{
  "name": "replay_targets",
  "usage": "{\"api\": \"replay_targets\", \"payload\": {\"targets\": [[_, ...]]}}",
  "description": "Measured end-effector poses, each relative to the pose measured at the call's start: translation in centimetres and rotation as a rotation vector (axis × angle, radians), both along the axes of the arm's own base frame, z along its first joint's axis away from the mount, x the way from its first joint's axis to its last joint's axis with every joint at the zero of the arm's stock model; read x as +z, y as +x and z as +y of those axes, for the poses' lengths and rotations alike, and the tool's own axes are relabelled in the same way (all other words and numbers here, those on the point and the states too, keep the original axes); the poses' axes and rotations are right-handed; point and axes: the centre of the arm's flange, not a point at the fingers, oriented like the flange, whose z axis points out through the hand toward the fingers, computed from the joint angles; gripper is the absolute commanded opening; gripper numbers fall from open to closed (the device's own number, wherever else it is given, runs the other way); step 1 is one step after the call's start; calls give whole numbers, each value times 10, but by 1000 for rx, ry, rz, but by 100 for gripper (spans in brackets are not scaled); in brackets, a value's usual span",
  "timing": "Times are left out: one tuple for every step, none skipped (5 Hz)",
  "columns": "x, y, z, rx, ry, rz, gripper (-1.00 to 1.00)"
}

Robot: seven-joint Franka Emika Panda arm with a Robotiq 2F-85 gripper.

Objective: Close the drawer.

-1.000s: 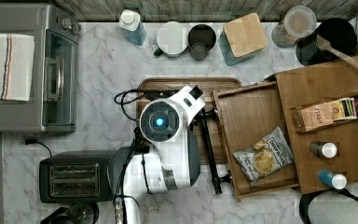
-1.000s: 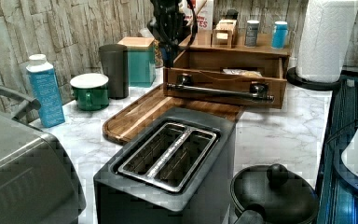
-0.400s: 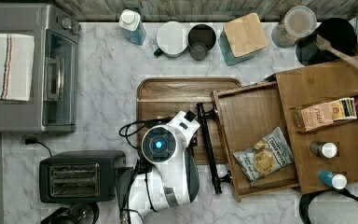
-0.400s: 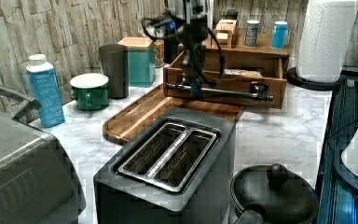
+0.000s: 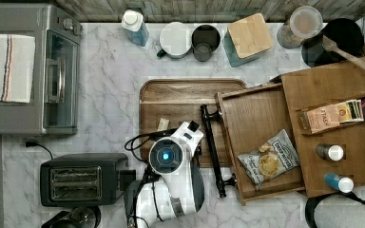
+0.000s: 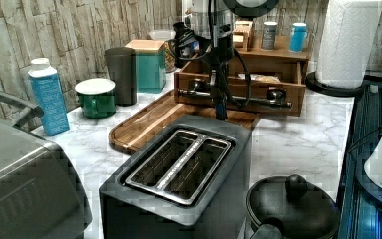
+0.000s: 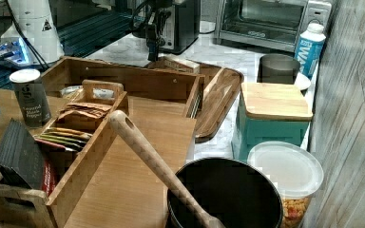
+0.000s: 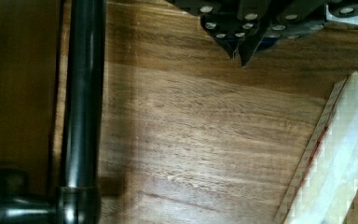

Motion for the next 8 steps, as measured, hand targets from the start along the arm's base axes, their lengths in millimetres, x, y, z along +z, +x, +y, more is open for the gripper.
{"api": "replay_targets", "payload": {"targets": [[-2,-1,-5,192,22,19,-100],[-4,1,-28,324,56,41,-100],[-15,6,-76,288,115,88,-100],[-26,13,-125,173,134,107,-100],[-22,16,-167,79,131,86,-100],[-13,22,-208,-3,127,82,-100],[-14,34,-246,-3,181,61,-100],[-22,40,-285,27,229,-7,-100]]}}
